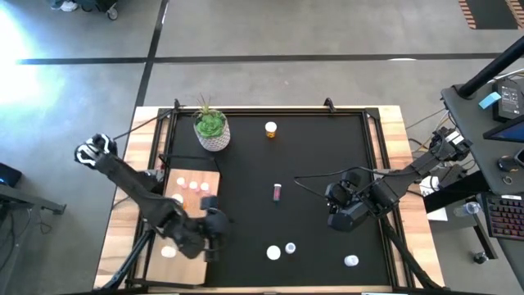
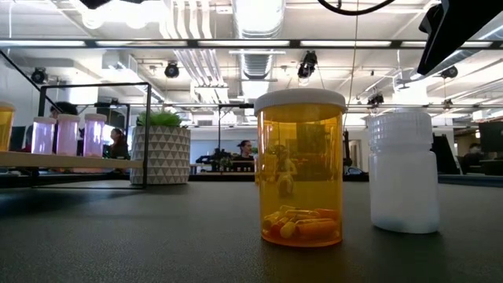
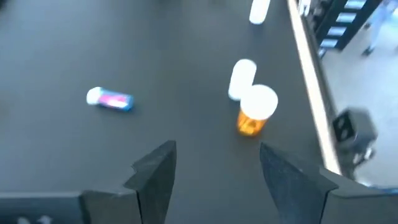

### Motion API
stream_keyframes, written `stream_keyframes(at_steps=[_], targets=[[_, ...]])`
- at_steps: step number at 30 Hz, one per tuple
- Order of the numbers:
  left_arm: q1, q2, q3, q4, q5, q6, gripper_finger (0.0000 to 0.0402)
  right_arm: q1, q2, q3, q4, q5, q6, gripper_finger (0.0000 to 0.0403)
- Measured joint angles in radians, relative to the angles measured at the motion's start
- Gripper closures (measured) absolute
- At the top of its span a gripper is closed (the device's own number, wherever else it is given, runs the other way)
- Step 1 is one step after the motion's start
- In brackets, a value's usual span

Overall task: Pick and place medicine bottles onto shelf by color
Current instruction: Put the bottom orange pill bottle on the shelf aligned with the other orange pill bottle

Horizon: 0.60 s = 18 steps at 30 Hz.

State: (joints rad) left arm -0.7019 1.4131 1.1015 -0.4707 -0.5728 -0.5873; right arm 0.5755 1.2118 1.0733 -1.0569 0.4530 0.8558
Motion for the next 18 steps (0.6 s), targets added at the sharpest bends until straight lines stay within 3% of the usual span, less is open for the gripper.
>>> stream_keyframes(at_steps=[8, 13, 18], targets=[[0.044, 0.18, 0.03, 0.317, 0.036, -0.009, 0.0165, 0.0, 0.0, 0.0, 0.001, 0.0, 0.0, 0.0209], [0.052, 0.286, 0.077, 0.36, 0.044, 0.0, 0.0129, 0.0, 0.0, 0.0, 0.0, 0.0, 0.0, 0.0209], [0.062, 0.407, 0.141, 0.383, 0.049, 0.051, 0.012, 0.0, 0.0, 0.0, 0.001, 0.0, 0.0, 0.0209]])
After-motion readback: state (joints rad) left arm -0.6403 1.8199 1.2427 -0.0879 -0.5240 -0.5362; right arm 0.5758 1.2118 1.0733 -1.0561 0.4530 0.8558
